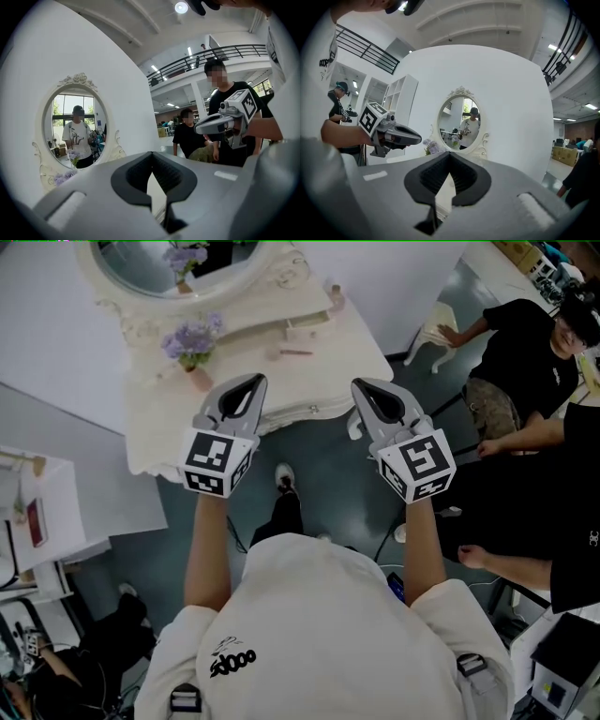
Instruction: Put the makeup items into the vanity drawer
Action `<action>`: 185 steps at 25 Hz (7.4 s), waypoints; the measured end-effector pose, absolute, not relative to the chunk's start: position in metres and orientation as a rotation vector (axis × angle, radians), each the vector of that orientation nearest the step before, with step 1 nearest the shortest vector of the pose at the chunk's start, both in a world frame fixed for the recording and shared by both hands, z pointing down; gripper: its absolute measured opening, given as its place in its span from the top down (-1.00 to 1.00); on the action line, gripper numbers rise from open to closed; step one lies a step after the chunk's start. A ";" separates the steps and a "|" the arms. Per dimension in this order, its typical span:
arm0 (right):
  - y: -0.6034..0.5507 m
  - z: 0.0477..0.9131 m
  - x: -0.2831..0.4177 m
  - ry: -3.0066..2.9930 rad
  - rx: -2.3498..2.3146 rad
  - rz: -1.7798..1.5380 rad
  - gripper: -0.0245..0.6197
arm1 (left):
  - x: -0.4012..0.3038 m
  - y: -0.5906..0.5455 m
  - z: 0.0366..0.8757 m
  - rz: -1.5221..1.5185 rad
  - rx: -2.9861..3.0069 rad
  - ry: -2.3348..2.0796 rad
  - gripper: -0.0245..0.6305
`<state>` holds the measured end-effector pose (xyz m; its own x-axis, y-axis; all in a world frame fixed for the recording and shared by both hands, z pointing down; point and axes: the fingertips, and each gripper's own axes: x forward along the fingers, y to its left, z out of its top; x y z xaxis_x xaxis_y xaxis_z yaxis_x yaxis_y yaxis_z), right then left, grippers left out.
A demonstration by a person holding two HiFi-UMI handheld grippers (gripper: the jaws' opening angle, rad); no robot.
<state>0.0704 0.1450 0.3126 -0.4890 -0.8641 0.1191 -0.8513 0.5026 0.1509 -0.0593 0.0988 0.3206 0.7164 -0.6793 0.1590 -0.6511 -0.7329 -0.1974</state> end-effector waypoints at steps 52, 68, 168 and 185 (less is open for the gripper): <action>-0.183 0.650 0.053 -2.197 0.585 0.329 0.62 | -0.062 -0.196 0.539 -0.879 -2.944 1.636 0.87; -0.181 0.683 0.055 -2.119 0.589 0.367 0.78 | -0.065 -0.185 0.547 -0.926 -2.967 1.570 0.87; -0.194 0.659 -0.045 -2.129 0.490 0.229 0.48 | -0.150 -0.144 0.549 -0.883 -2.915 1.829 0.87; -0.191 0.635 -0.033 -2.146 0.591 0.244 0.71 | -0.130 -0.159 0.543 -0.857 -2.964 1.725 0.87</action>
